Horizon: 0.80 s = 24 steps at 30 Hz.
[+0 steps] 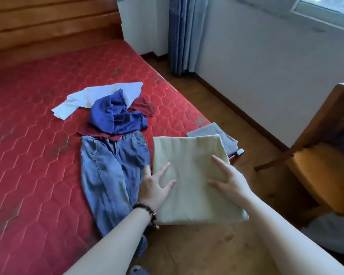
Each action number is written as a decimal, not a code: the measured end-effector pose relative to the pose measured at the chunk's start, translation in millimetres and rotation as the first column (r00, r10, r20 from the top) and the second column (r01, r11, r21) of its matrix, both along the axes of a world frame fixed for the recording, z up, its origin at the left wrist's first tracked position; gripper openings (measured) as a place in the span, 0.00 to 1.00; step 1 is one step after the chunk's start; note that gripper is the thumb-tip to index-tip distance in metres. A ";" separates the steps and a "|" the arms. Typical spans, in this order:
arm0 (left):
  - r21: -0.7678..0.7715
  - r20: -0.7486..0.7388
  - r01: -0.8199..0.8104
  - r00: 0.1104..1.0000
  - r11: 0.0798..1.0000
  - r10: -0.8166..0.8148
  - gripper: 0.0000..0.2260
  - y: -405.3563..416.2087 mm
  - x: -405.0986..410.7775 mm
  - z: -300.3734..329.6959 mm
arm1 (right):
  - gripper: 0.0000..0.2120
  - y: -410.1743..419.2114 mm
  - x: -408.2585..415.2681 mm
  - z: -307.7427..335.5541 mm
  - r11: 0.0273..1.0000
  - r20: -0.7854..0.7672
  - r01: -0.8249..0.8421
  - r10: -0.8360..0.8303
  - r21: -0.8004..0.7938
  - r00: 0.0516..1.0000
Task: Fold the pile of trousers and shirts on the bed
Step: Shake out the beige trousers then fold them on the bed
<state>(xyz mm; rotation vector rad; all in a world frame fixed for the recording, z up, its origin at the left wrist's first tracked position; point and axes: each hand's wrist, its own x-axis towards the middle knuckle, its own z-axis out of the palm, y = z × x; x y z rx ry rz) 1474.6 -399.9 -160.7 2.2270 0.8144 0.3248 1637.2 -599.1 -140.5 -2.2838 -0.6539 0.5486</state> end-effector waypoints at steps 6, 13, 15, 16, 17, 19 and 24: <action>-0.033 -0.039 -0.059 0.998 0.998 0.058 0.27 -13.8 80.3 -40.6 | 0.38 -1.9 93.8 -29.7 0.996 -0.010 -0.077 0.076 -0.049 0.997; -0.131 -0.171 -0.061 0.984 0.990 0.038 0.28 0.9 200.4 -85.6 | 0.37 20.4 224.2 -72.4 0.978 -0.045 -0.110 0.104 -0.179 0.994; -0.136 -0.221 -0.040 0.975 0.990 0.009 0.30 5.7 230.1 -98.0 | 0.36 24.9 259.7 -87.3 0.967 -0.079 -0.140 0.126 -0.213 0.989; -0.146 -0.250 -0.032 0.968 0.989 -0.006 0.31 7.9 244.1 -106.0 | 0.36 27.7 277.9 -96.0 0.959 -0.090 -0.162 0.144 -0.233 0.985; -0.160 -0.280 -0.028 0.960 0.987 -0.018 0.32 9.0 257.0 -115.1 | 0.36 30.6 295.6 -105.1 0.948 -0.096 -0.184 0.164 -0.258 0.982; -0.192 -0.340 -0.044 0.940 0.980 -0.025 0.33 8.5 283.1 -135.5 | 0.36 36.3 330.3 -125.2 0.929 -0.106 -0.225 0.203 -0.295 0.973; -0.240 -0.414 -0.154 0.910 0.959 0.042 0.33 -2.8 348.0 -196.1 | 0.36 50.7 411.1 -189.8 0.874 -0.147 -0.342 0.310 -0.344 0.939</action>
